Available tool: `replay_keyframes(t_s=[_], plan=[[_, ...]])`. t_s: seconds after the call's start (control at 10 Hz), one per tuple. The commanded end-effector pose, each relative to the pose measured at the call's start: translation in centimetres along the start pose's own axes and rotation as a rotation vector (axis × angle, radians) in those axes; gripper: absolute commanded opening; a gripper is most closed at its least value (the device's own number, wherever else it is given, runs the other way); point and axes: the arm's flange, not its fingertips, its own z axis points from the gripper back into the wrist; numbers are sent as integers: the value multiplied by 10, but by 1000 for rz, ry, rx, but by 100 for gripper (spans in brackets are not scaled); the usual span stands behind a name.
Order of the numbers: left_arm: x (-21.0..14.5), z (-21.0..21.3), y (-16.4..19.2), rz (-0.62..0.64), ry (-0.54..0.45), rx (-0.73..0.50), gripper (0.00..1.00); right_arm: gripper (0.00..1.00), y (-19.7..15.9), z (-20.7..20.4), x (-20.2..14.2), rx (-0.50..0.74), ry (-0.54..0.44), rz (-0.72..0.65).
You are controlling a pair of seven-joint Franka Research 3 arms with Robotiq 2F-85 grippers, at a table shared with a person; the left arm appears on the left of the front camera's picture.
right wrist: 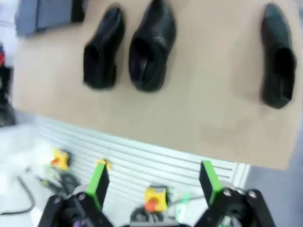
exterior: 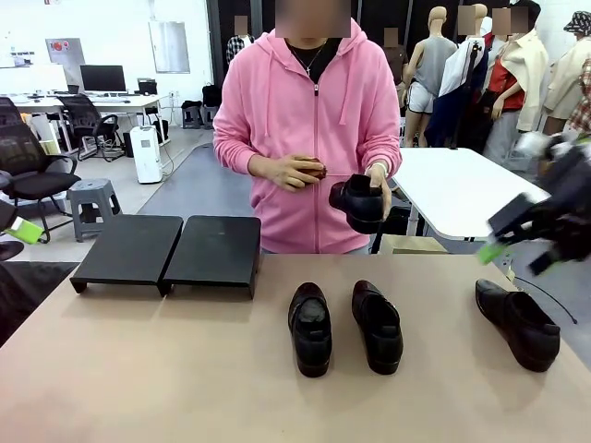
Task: Organize the shoes by placing them on the stand.
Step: Pick up one Shoe and place it in the middle of the table.
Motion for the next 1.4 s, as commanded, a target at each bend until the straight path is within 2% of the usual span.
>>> replay_keyframes(t_s=[0.0, 0.1, 0.4, 0.6, 0.8, 0.9, 1.0, 1.3], plan=[[-1, 0, 0, -9, -1, -16, 100, 100, -3, 5, 27, -50, 38, 65], [-1, 0, 0, -9, -1, -16, 100, 100, -21, 34, 16, 1, 2, 55], [-1, 0, 0, -9, -1, -16, 100, 100, -76, 184, -59, 37, -93, 16], [-1, 0, 0, -9, -1, -16, 100, 100, -110, 251, -92, -14, -189, -197], [-1, 0, 0, -9, -1, -16, 100, 100, -133, 256, -100, 27, -225, -293], [-1, 0, 0, -9, -1, -16, 100, 100, -135, 251, -101, 65, -228, -249], [-1, 0, 0, -9, -1, -16, 100, 100, -136, 248, -100, 51, -233, -261], [-1, 0, 0, -9, -1, -16, 100, 100, -108, 230, -85, 23, -224, -181]])
